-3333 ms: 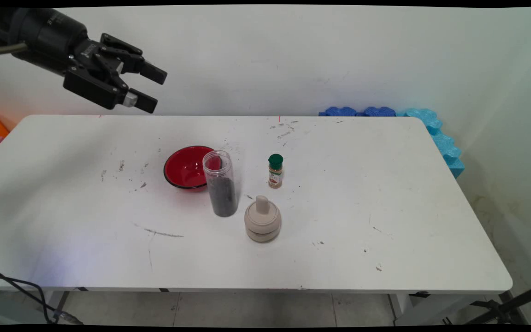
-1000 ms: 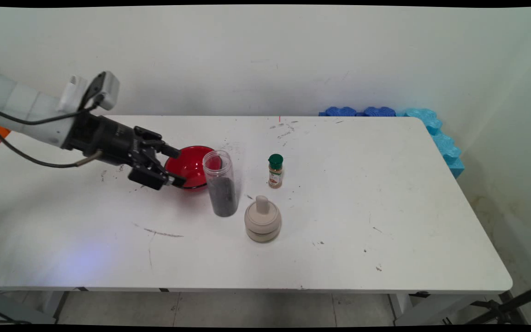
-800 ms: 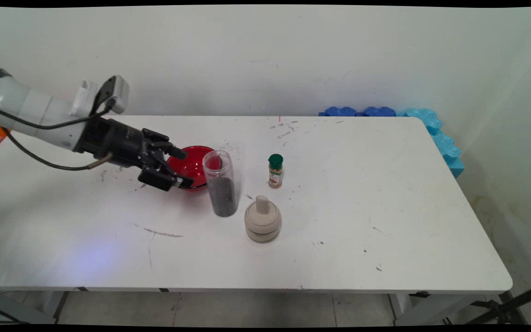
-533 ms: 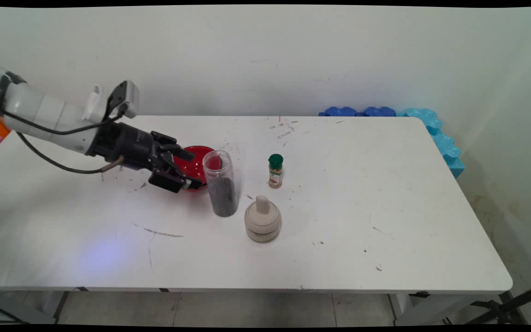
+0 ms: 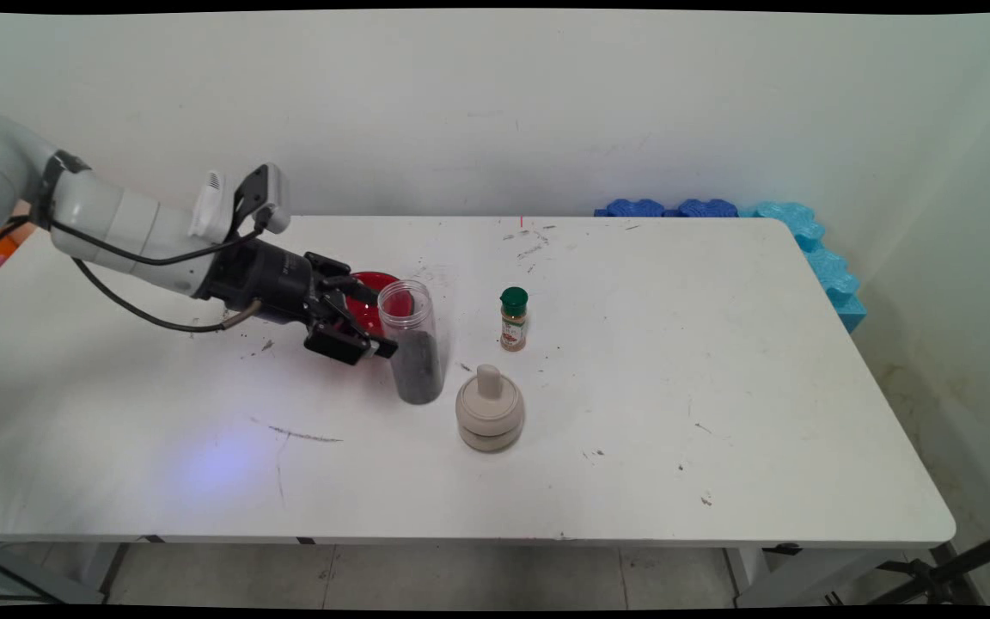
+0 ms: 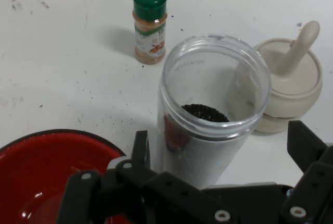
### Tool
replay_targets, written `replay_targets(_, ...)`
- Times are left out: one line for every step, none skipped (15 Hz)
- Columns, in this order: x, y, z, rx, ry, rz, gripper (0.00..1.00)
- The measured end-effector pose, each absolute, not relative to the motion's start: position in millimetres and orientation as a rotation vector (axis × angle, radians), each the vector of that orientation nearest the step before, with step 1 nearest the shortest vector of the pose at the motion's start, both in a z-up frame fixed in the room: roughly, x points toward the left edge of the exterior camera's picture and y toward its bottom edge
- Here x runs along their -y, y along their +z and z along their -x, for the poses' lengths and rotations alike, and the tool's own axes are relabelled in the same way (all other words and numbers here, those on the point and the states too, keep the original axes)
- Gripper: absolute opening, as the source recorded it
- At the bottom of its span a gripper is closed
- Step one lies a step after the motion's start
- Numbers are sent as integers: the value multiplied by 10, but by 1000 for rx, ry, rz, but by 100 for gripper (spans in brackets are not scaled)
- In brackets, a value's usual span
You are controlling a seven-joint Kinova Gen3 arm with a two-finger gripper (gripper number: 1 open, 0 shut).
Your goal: Pick up the black seasoning powder from the table
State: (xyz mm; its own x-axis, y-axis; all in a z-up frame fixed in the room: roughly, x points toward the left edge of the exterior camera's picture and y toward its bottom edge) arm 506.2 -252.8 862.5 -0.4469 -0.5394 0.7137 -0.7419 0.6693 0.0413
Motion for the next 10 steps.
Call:
replay_targets(2543, 8607, -5050, 2162, 362, -982, 100)
replay_targets(2559, 8589, -5035, 2163, 364, -980, 100)
replay_targets(2568, 8574, -5026, 2164, 365, -978, 100)
replay_targets(2576, 8559, -5017, 2164, 366, -976, 100)
replay_targets(2585, 8545, -5006, 2165, 367, -974, 100)
replay_targets(2594, 8533, -4996, 2166, 369, -973, 100)
replay_targets(2600, 8526, -4990, 2166, 369, -972, 100)
replay_targets(2615, 8512, -4975, 2167, 370, -971, 100)
replay_targets(2625, 8502, -4965, 2166, 371, -970, 100)
replay_targets(2638, 8491, -4950, 2167, 372, -969, 100)
